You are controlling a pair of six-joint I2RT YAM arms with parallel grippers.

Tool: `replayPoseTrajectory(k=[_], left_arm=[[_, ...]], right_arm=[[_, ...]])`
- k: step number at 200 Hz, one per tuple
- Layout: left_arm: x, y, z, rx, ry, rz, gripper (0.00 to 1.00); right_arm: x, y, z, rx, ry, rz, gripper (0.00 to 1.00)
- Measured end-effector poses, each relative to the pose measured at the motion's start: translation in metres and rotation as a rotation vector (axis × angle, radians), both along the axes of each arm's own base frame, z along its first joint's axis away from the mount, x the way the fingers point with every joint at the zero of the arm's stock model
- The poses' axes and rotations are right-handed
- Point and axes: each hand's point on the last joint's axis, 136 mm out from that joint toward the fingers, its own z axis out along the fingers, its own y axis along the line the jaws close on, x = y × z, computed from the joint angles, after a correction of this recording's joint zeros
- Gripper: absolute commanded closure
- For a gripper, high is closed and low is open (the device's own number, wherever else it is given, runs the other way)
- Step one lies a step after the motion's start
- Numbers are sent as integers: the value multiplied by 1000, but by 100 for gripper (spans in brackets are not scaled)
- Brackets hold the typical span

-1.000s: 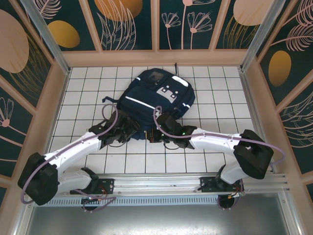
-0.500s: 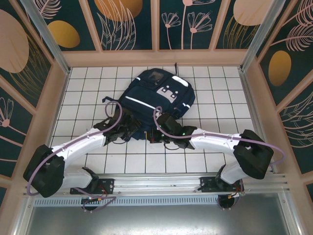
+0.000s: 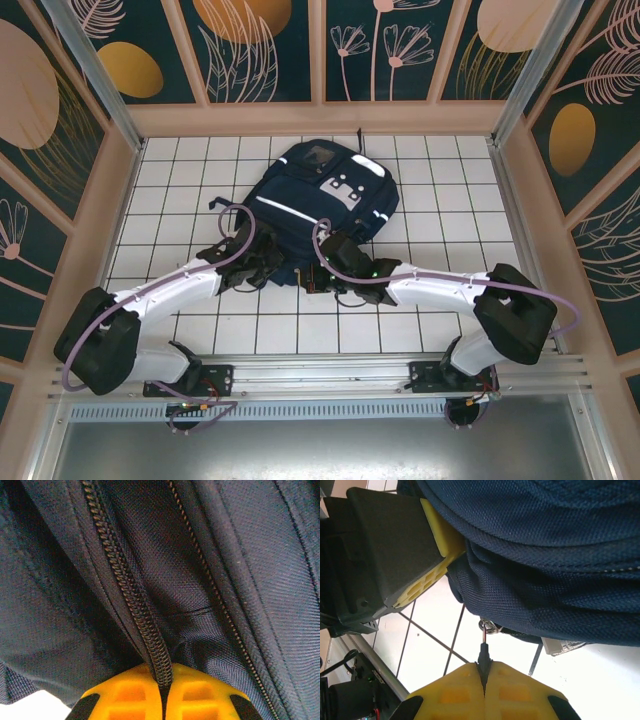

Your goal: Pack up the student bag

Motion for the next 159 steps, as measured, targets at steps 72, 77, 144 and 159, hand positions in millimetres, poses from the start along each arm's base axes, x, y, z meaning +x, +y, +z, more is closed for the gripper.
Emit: replayPoseTrajectory(k=[72, 77, 144, 159], left_arm=[[-5, 9, 12, 8, -32, 5, 100], [-6, 9, 13, 7, -33, 5, 100], [-8, 15, 22, -4, -57, 5, 100], [-7, 18, 24, -3, -60, 6, 100]], right_arm=[[3, -17, -13, 2, -2, -31, 100], [4, -19, -13, 4, -3, -35, 100], [13, -35, -7, 28, -24, -73, 100], [14, -37, -3, 31, -33, -75, 100]])
